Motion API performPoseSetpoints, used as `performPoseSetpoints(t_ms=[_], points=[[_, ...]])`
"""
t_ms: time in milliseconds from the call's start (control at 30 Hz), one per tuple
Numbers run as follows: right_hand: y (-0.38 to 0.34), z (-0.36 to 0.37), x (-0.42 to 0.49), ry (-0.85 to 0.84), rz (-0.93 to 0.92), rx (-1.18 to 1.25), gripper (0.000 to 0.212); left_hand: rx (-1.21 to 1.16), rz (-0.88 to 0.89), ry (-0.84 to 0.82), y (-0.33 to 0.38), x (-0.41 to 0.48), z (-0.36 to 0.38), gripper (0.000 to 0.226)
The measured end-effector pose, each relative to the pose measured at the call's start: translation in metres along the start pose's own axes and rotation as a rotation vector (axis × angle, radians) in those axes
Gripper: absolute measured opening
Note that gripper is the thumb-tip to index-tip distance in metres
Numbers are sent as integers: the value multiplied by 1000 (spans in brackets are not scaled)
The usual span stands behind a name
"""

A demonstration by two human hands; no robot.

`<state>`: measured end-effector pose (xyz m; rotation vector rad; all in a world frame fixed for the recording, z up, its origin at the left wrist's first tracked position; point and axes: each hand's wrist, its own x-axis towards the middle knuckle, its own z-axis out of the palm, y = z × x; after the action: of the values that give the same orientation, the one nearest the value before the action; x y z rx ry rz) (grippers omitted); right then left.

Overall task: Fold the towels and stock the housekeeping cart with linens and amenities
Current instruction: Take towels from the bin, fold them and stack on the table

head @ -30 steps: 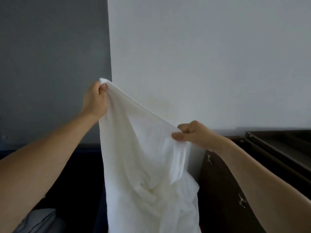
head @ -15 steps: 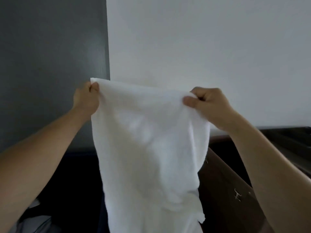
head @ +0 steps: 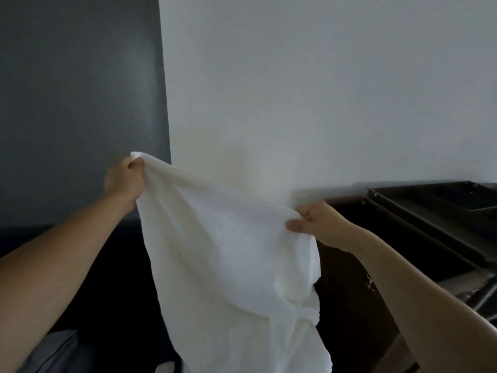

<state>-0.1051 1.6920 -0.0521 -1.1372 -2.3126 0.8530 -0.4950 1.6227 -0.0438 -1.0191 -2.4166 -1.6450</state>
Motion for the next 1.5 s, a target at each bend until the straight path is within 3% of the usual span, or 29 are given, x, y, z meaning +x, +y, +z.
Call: performPoseSetpoints(t_ms=[100, 167, 267, 300, 367, 467, 533, 600, 700, 1067, 1267, 1367, 1433, 1500], points=[[1, 1, -1, 88, -58, 237, 33, -55, -61, -12, -10, -4, 1, 40], [0, 1, -2, 45, -50, 367, 37, -66, -93, -38, -17, -5, -1, 40], [-3, 7, -6, -253, 54, 84, 23, -67, -79, -82, -25, -6, -3, 36], [-2, 6, -6, -268, 64, -15, 22, -65, -68, -94, -28, -8, -3, 33], [0, 3, -2, -121, 17, -32, 23, -59, -63, -103, -33, -13, -2, 31], [3, 1, 2, 112, -50, 180, 10, -57, -75, -104, -35, -18, -1, 35], [6, 6, 5, 31, -23, 42, 20, -55, -68, -104, -33, -21, 0, 34], [11, 5, 10, 55, -4, -19, 27, -40, -61, -93, -31, -24, 0, 31], [17, -11, 15, 204, -34, 248, 14, -8, -53, -78, -31, -26, -1, 33], [64, -33, 30, -134, -40, -62, 39, 4, -68, -19, -18, -42, 17, 34], [84, -32, 43, 85, -129, -74, 47, 45, -74, 19, -16, -46, 20, 32], [88, -29, 48, 179, -116, 91, 20, 32, -97, 23, -17, -48, 20, 30], [90, -27, 51, 197, -92, 87, 26, 54, -89, 22, -15, -49, 20, 30], [88, -28, 54, 221, -57, 33, 6, 85, -79, 23, -9, -52, 21, 30]])
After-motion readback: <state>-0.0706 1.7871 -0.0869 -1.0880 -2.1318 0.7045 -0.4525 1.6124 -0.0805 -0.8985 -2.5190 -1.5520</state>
